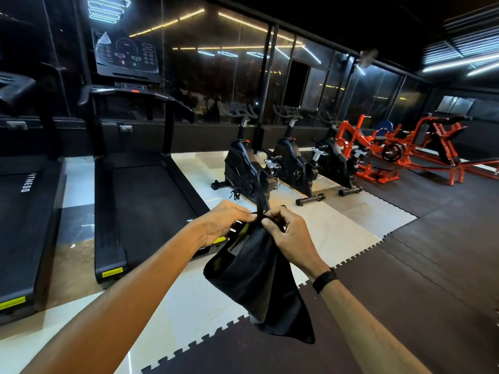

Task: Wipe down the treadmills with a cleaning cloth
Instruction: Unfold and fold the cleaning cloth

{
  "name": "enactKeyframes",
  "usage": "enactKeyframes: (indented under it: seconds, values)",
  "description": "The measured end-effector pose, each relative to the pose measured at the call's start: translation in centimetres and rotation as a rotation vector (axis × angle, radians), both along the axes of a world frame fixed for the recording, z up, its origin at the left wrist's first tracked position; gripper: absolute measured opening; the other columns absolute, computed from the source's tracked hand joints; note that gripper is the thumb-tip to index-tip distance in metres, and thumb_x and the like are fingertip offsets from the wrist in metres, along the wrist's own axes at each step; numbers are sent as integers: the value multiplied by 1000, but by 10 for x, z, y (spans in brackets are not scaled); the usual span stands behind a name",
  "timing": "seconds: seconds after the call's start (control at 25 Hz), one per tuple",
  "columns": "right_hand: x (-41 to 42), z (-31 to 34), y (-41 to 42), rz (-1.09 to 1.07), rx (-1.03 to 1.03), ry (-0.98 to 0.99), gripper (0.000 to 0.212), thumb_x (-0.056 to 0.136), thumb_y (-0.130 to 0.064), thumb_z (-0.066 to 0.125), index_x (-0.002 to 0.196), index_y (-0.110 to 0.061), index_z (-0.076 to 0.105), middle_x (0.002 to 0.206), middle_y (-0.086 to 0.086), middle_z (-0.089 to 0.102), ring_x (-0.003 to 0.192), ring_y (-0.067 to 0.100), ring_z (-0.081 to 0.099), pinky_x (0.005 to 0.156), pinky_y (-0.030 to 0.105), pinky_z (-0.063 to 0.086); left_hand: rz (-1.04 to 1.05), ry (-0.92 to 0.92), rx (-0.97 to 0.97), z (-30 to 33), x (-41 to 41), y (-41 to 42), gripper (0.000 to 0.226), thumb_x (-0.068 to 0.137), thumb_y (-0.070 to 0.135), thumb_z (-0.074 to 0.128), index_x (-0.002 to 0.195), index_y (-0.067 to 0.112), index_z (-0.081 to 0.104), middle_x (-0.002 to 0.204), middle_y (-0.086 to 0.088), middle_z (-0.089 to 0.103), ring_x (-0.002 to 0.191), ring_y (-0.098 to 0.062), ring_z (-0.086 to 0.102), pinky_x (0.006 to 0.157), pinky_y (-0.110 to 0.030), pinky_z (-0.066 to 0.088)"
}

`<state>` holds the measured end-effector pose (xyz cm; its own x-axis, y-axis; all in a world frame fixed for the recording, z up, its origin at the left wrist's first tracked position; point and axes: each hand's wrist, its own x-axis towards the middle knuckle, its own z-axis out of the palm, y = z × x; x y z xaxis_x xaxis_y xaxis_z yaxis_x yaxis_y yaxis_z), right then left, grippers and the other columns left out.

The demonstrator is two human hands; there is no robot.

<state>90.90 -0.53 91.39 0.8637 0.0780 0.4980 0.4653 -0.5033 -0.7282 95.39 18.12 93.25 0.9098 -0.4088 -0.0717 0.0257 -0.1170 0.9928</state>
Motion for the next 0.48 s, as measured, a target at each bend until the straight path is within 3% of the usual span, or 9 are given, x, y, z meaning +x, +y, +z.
enactKeyframes:
  seconds: [0.2, 0.28, 0.36, 0.44, 0.48]
  values:
    - [6, -6, 3, -89, 9, -7, 5, 98, -11, 61, 103, -8, 61, 104, 2, 61, 95, 11, 58, 78, 12, 43, -10, -19, 13, 2, -4, -12, 27, 97, 18, 61, 102, -6, 73, 110, -27, 70, 94, -31, 66, 100, -49, 50]
    - [9, -5, 2, -88, 7, 20, 5, 99, -13, 61, 103, -10, 61, 100, -1, 63, 91, 6, 59, 76, 13, 45, 6, -27, -12, 4, -2, -12, 25, 95, 19, 63, 99, -2, 75, 101, -23, 72, 89, -26, 66, 94, -44, 53]
    - [13, -3, -1, -106, -15, 10, 2, 97, -13, 64, 98, -12, 62, 90, -5, 63, 81, 0, 58, 72, 11, 45, -39, -56, -4, 4, -3, -10, 17, 92, 24, 69, 90, 10, 78, 85, -8, 74, 78, -15, 68, 80, -33, 54]
    - [18, -2, -5, -150, -4, -16, 4, 96, -13, 66, 95, -14, 62, 87, -7, 64, 80, -1, 58, 72, 11, 44, -110, -184, 211, -2, -3, -1, 10, 83, 25, 79, 87, 18, 73, 82, 1, 73, 76, -10, 67, 73, -25, 53]
    - [20, -2, -9, -175, 16, -20, 4, 96, -15, 66, 95, -16, 62, 88, -7, 64, 82, 0, 59, 73, 11, 44, -132, -274, 393, -9, -2, 5, 17, 79, 23, 82, 87, 19, 68, 84, 2, 71, 79, -12, 67, 72, -25, 53]
